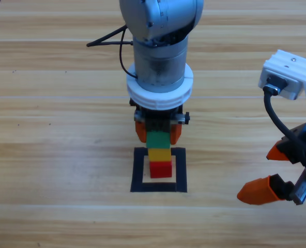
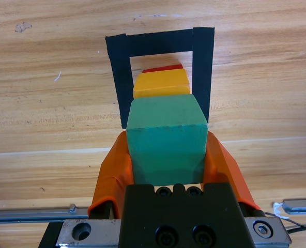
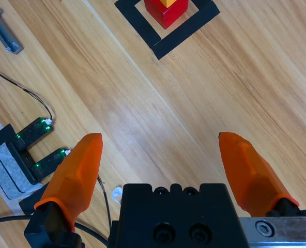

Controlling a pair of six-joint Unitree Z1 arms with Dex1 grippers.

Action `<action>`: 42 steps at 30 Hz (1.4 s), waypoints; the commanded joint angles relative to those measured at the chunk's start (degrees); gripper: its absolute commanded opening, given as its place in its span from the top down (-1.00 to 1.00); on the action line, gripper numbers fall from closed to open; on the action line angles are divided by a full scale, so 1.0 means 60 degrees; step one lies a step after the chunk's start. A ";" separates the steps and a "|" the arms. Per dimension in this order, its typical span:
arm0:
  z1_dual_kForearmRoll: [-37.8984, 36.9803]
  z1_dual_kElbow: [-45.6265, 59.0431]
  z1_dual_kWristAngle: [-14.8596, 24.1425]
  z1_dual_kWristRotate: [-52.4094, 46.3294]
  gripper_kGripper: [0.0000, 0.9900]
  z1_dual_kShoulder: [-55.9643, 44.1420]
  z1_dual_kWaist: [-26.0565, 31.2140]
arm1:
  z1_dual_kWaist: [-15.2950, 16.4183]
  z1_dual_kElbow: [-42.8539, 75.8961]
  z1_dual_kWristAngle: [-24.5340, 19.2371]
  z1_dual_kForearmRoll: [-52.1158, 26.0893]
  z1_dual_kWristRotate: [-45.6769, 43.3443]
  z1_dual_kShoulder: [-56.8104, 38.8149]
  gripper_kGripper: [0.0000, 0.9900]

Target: Stack the blocks in the rectangular block: red at the bottom, yellow in the middle, green on top

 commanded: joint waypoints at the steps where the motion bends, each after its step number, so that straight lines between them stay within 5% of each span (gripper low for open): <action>1: 0.0032 -0.0107 0.0146 0.0094 0.99 0.0533 0.0014 | -0.0239 0.0057 0.0219 0.0125 -0.0105 0.0084 -1.00; 16: 0.0032 -0.0107 0.0132 0.0065 0.50 0.0518 0.0029 | -0.0239 0.0057 0.0205 0.0154 -0.0105 0.0069 -1.00; 27: 0.0032 -0.0136 0.0117 -0.0111 -0.68 0.0386 -0.0001 | -0.0239 0.0071 0.0205 0.0183 -0.0119 -0.0019 -1.00; 35: 0.0047 -0.0107 0.0249 -0.0155 -0.97 -0.0053 -0.0001 | -0.0239 0.0057 0.0058 0.0242 -0.0193 -0.0239 -1.00; 39: 0.0047 -0.0209 0.0981 -0.0390 -0.96 -0.1313 -0.0045 | -0.0239 0.0057 0.0000 0.0286 -0.0193 -0.0253 -1.00; 42: 0.0032 0.0069 0.2109 -0.0712 -0.96 -0.2983 -0.0557 | -0.0239 0.0013 0.0000 0.0286 -0.0193 -0.0195 -1.00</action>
